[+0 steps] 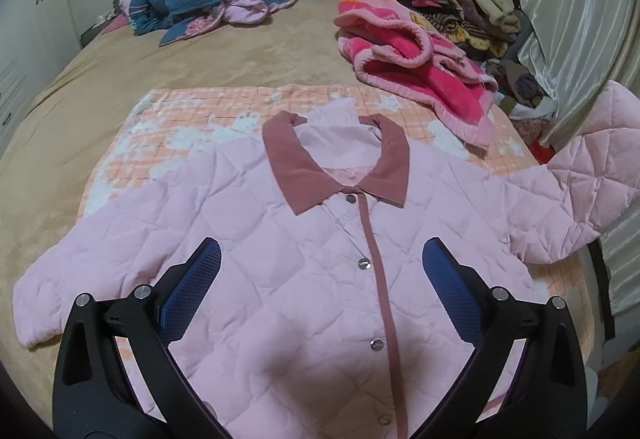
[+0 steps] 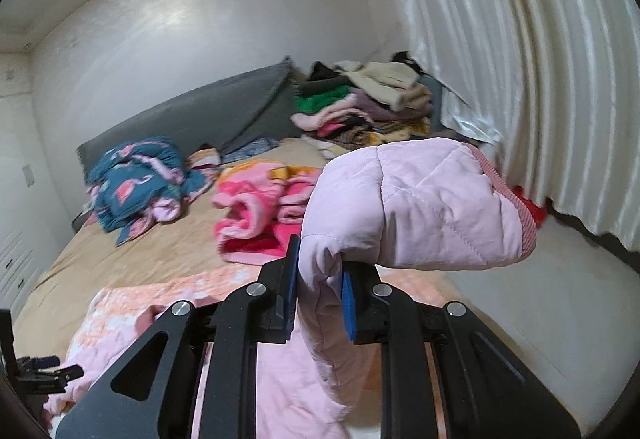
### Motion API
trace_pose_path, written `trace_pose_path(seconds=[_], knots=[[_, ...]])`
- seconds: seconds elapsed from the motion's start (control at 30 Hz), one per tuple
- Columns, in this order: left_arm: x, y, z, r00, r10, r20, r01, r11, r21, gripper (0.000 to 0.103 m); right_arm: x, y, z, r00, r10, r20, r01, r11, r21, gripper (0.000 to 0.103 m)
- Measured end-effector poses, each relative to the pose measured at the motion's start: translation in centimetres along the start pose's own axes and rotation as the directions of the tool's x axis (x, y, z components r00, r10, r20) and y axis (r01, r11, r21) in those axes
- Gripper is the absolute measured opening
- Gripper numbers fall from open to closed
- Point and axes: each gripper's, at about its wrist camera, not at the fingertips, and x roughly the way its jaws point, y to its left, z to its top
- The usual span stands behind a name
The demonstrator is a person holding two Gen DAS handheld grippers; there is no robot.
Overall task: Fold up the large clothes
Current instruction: 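Lay the held sleeve across the jacket front and open the right tool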
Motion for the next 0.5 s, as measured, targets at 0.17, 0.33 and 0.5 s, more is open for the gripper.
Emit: trace_pose_path(seconds=[0.17, 0.33, 0.5], knots=[[-0.6, 1.9, 0.1, 1.0, -0.024, -0.008, 0.024, 0.999, -0.024, 0.095, 0.0, 4.0, -0.2, 0.994, 0.11, -0.026, -0.11, 0.994, -0.011, 0.017], [-1.1, 4.3, 0.3, 0.999, -0.035, 0.006, 0.035, 0.997, -0.068, 0.095, 0.6, 8.2, -0.6, 0.986, 0.16, -0.041, -0.162, 0.985, -0.054, 0.017], [-1.3, 6.7, 0.0, 0.999, -0.045, -0.002, 0.044, 0.994, -0.097, 0.095, 1.9, 12.6, -1.9, 0.973, 0.217, -0.074, -0.222, 0.972, -0.078, 0.017]])
